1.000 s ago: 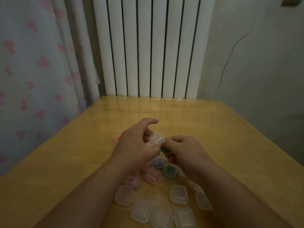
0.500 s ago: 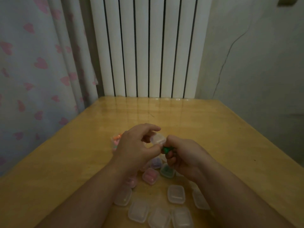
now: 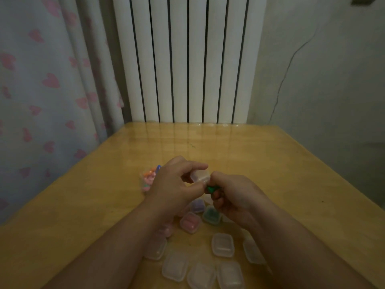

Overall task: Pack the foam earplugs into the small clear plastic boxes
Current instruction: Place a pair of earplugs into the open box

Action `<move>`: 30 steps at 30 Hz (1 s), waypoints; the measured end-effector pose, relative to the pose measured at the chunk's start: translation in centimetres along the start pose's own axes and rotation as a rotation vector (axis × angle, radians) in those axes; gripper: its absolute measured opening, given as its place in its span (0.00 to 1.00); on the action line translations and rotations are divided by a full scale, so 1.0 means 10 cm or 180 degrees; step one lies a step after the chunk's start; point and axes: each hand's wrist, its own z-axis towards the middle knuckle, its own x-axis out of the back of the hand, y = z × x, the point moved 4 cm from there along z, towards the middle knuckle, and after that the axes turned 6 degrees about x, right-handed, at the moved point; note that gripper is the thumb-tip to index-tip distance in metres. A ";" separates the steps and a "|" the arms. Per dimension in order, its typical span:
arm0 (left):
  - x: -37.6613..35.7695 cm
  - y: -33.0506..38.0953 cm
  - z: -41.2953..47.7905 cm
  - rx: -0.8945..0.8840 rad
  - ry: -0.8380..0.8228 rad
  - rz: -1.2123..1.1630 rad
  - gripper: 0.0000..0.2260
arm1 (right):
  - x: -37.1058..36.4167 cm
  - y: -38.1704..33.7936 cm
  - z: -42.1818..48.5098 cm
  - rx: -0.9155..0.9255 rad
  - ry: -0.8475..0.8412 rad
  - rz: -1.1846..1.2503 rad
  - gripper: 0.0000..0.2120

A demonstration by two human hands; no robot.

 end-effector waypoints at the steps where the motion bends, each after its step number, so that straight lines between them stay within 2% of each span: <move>1: 0.01 -0.02 0.01 0.0045 -0.0095 0.0041 0.17 | 0.00 -0.01 0.00 0.0126 -0.0055 -0.0120 0.05; 4: 0.03 -0.08 0.03 0.0200 -0.0322 0.0211 0.14 | -0.02 -0.05 -0.01 0.0592 -0.0254 -0.0491 0.04; 7: 0.10 -0.10 0.02 0.0354 -0.0071 -0.0001 0.10 | -0.05 -0.09 -0.01 0.0819 -0.0307 -0.0566 0.06; 11: 0.12 -0.15 0.02 0.0685 0.0035 -0.0579 0.14 | 0.01 -0.11 0.00 0.0805 -0.0221 -0.0680 0.07; 16: 0.06 -0.11 0.00 0.0548 -0.0080 -0.0529 0.13 | -0.02 -0.05 -0.01 0.0652 -0.0466 -0.0578 0.07; 21: 0.04 -0.13 0.01 0.0496 -0.0056 -0.0396 0.09 | 0.00 -0.04 0.05 0.0681 -0.0364 -0.0405 0.07; 24: 0.06 -0.13 0.02 0.0430 0.0154 -0.0011 0.07 | 0.00 -0.03 0.06 0.0681 -0.0315 -0.0380 0.05; 30: 0.10 -0.09 0.00 0.0300 0.0262 0.0330 0.08 | -0.01 -0.02 0.07 0.0758 -0.0207 -0.0591 0.05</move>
